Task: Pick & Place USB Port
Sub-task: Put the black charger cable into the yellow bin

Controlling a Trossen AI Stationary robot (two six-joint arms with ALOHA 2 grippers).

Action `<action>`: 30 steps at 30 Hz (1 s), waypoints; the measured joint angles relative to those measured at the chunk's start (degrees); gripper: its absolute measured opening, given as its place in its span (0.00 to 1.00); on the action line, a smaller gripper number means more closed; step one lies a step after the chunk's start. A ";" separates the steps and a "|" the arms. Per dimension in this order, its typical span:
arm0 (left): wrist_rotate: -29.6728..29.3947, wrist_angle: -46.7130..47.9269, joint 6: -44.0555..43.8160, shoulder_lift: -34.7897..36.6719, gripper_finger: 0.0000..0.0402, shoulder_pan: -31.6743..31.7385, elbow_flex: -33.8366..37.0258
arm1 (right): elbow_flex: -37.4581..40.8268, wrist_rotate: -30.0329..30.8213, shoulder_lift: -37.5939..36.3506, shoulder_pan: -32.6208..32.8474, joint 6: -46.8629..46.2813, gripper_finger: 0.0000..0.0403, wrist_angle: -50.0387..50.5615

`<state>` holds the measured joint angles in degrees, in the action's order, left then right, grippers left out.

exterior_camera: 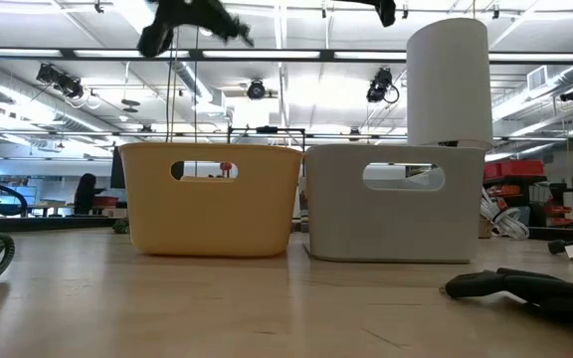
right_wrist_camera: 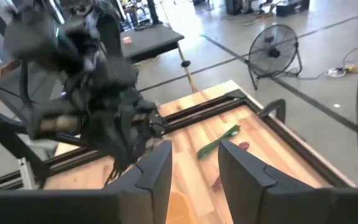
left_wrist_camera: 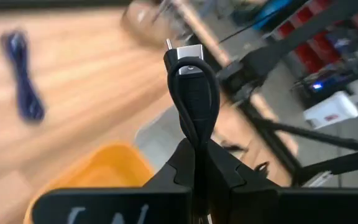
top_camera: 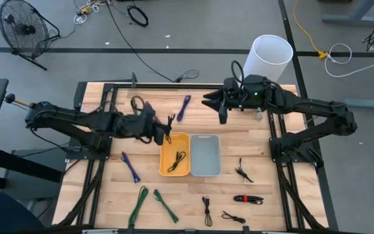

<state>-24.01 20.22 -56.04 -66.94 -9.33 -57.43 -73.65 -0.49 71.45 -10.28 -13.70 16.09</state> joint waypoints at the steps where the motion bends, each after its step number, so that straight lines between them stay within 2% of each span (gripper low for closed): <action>1: -0.06 0.68 -1.50 -0.94 0.03 -0.68 0.09 | 0.00 -0.07 -0.29 -0.39 0.60 0.32 0.16; 8: 0.13 1.19 -10.40 -8.70 0.03 -3.62 0.07 | 0.00 -0.75 -1.82 -2.46 2.41 0.31 1.80; 14: 0.30 0.86 -17.40 -15.15 0.03 -5.63 0.07 | 0.00 -5.42 -2.15 -2.78 5.35 0.31 3.63; 18: 2.54 0.94 -21.27 -18.72 0.03 -6.07 0.09 | 0.00 -7.86 -2.18 -2.78 5.86 0.31 4.90; 24: 6.84 -0.03 -24.43 -23.05 0.04 -6.00 0.09 | 0.00 -8.13 -2.20 -2.76 6.70 0.31 6.06; 27: 8.74 0.01 -24.64 -24.25 0.10 -6.01 0.11 | 0.00 -8.13 -2.18 -2.76 6.72 0.30 6.47; 30: 7.58 0.40 -24.32 -24.30 0.19 -5.86 0.09 | 0.00 -8.14 -2.20 -2.76 6.76 0.30 6.87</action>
<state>-16.43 20.62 -80.36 -91.24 -15.19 -57.34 -73.65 -8.63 69.25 -13.04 -6.94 22.96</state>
